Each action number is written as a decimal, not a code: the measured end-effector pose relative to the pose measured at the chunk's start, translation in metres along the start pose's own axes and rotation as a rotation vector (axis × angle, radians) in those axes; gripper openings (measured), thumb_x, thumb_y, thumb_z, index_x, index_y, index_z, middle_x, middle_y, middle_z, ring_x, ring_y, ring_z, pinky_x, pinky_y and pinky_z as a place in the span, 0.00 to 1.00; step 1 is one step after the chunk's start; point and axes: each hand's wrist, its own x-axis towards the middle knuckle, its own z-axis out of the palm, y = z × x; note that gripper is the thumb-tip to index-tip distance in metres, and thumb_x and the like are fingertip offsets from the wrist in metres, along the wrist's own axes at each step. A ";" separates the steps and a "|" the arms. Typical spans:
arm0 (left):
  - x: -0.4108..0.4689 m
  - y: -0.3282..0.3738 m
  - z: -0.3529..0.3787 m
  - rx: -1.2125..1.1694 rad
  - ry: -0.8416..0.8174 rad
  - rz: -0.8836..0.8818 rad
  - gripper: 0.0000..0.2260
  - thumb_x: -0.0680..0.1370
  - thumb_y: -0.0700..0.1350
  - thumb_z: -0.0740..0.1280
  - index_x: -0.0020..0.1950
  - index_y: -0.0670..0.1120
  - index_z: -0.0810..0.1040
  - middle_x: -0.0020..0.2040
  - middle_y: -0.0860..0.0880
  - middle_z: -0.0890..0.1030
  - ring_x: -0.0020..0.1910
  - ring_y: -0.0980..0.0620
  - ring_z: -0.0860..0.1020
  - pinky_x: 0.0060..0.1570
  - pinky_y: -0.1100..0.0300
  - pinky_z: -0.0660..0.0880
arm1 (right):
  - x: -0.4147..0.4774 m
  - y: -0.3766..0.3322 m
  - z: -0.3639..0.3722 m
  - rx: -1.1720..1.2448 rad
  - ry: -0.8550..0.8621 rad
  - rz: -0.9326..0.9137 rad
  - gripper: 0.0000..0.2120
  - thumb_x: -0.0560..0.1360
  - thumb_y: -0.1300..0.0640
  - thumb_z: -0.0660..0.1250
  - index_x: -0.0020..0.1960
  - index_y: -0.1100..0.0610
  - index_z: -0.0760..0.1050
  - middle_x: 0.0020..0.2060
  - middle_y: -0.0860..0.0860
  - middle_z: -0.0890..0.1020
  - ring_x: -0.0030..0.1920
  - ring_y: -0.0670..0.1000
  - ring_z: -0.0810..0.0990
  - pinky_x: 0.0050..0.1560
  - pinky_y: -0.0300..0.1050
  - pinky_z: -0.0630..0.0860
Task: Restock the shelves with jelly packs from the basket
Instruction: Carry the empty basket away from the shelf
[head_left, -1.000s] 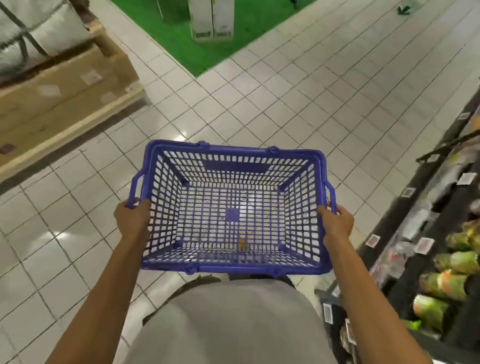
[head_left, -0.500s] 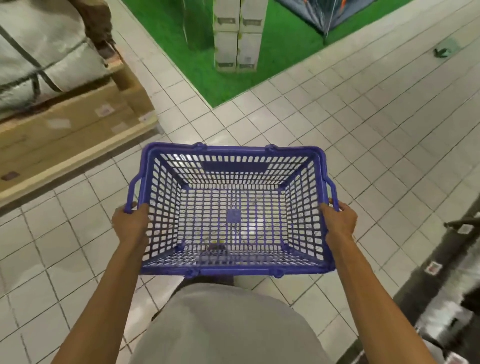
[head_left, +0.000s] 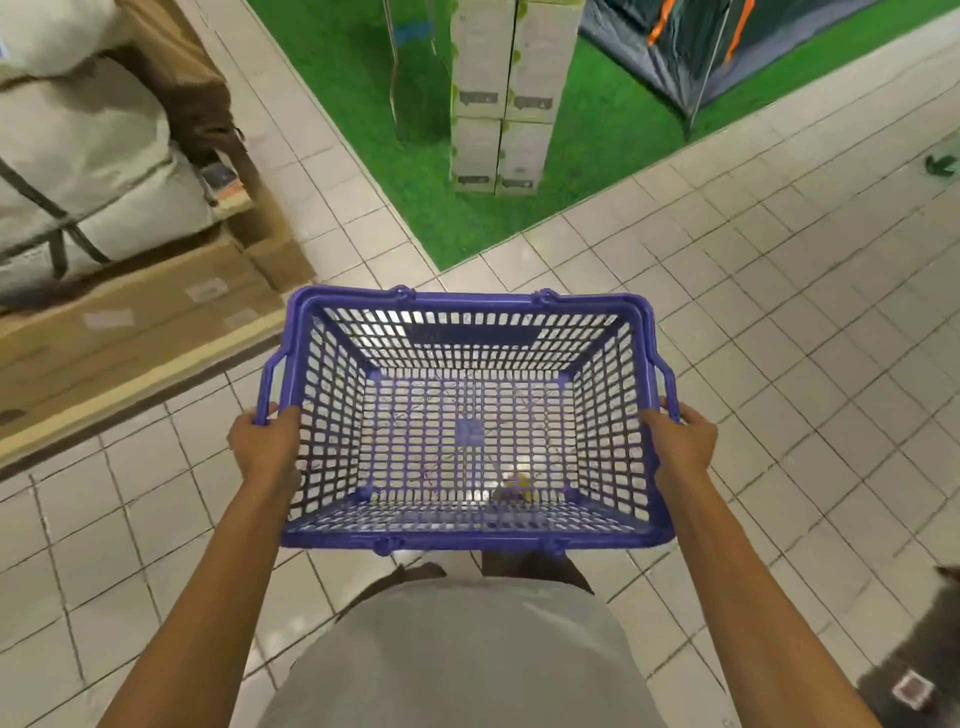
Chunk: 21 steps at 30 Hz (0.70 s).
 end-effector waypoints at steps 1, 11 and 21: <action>0.003 0.008 0.015 -0.007 0.013 -0.003 0.14 0.72 0.40 0.70 0.56 0.41 0.76 0.39 0.48 0.79 0.36 0.48 0.80 0.32 0.61 0.74 | 0.014 -0.013 0.009 -0.004 -0.015 -0.003 0.17 0.66 0.57 0.76 0.54 0.55 0.80 0.39 0.53 0.85 0.31 0.50 0.84 0.30 0.40 0.78; 0.032 0.072 0.118 -0.055 0.150 -0.078 0.16 0.73 0.41 0.69 0.59 0.39 0.74 0.48 0.42 0.80 0.43 0.44 0.81 0.45 0.53 0.78 | 0.127 -0.149 0.099 -0.145 -0.130 -0.075 0.16 0.65 0.53 0.75 0.51 0.53 0.77 0.38 0.53 0.85 0.35 0.53 0.85 0.43 0.52 0.84; 0.131 0.150 0.188 -0.097 0.225 -0.098 0.09 0.74 0.40 0.67 0.53 0.41 0.75 0.42 0.45 0.78 0.42 0.46 0.77 0.45 0.53 0.77 | 0.184 -0.235 0.238 -0.164 -0.160 -0.053 0.15 0.64 0.55 0.75 0.49 0.52 0.76 0.41 0.54 0.85 0.38 0.55 0.85 0.46 0.54 0.83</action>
